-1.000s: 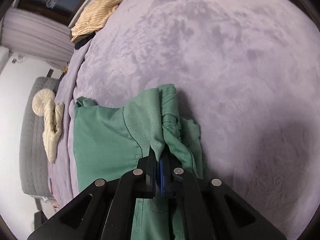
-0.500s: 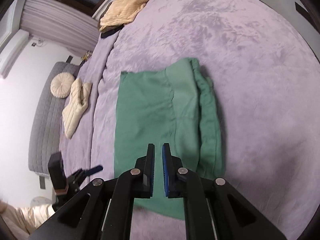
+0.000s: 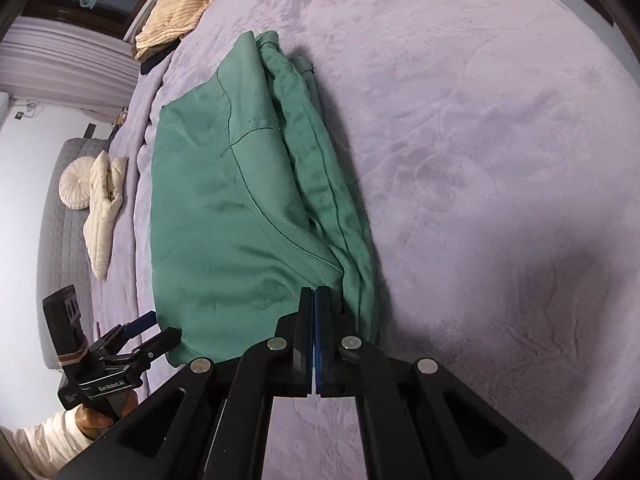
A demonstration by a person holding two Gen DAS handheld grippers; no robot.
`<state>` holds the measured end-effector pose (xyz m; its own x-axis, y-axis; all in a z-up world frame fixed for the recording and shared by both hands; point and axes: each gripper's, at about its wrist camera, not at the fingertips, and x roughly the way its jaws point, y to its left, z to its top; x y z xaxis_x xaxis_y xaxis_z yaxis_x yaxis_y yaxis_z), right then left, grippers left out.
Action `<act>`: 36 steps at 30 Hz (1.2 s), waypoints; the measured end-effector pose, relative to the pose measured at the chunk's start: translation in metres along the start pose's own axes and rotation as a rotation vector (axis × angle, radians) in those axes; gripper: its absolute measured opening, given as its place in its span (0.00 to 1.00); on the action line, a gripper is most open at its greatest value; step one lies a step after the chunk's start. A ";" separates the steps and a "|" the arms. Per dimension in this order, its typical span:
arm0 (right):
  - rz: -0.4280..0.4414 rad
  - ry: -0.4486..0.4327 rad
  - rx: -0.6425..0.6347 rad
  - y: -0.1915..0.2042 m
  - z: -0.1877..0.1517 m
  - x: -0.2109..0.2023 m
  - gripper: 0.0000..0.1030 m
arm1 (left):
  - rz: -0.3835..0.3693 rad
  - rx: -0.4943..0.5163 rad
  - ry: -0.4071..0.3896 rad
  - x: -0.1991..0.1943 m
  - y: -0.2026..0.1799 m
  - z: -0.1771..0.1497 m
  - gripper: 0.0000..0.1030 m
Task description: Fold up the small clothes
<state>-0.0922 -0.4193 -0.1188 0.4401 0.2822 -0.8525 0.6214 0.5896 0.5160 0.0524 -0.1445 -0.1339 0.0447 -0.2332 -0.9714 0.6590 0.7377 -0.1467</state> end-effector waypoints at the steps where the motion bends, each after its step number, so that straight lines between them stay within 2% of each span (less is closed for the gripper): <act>1: -0.012 -0.003 0.017 -0.003 -0.002 -0.004 0.00 | 0.004 -0.006 0.003 -0.002 0.000 -0.003 0.99; 2: -0.043 -0.004 0.041 -0.007 -0.003 -0.008 0.06 | 0.010 -0.010 0.003 -0.005 0.001 -0.003 0.99; 6: -0.033 -0.021 0.113 -0.019 -0.014 -0.027 0.06 | 0.035 -0.006 0.002 -0.014 0.001 -0.006 0.98; 12: -0.027 -0.037 0.136 -0.013 -0.025 -0.043 0.06 | 0.031 -0.006 0.026 -0.024 0.007 -0.005 0.98; 22: 0.019 -0.022 0.135 0.005 -0.029 -0.035 0.06 | 0.047 -0.020 0.041 -0.025 0.012 0.000 0.98; 32: 0.031 -0.008 0.102 0.010 -0.010 -0.030 0.06 | 0.055 -0.114 -0.022 -0.030 0.033 0.018 0.99; 33: 0.027 -0.007 0.093 0.011 -0.006 -0.030 0.08 | 0.056 -0.123 -0.027 -0.030 0.034 0.021 0.99; 34: 0.022 -0.009 0.086 0.012 -0.003 -0.031 0.22 | 0.057 -0.131 -0.032 -0.031 0.034 0.025 0.99; 35: 0.011 -0.015 0.076 0.013 0.001 -0.032 0.51 | 0.062 -0.135 -0.033 -0.030 0.034 0.028 0.99; 36: 0.002 -0.022 0.068 0.014 0.005 -0.033 0.65 | 0.068 -0.135 -0.032 -0.030 0.034 0.032 0.99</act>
<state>-0.0943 -0.4239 -0.0830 0.4546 0.2661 -0.8500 0.6632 0.5359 0.5225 0.0973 -0.1328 -0.1042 0.1113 -0.1987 -0.9737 0.5465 0.8306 -0.1070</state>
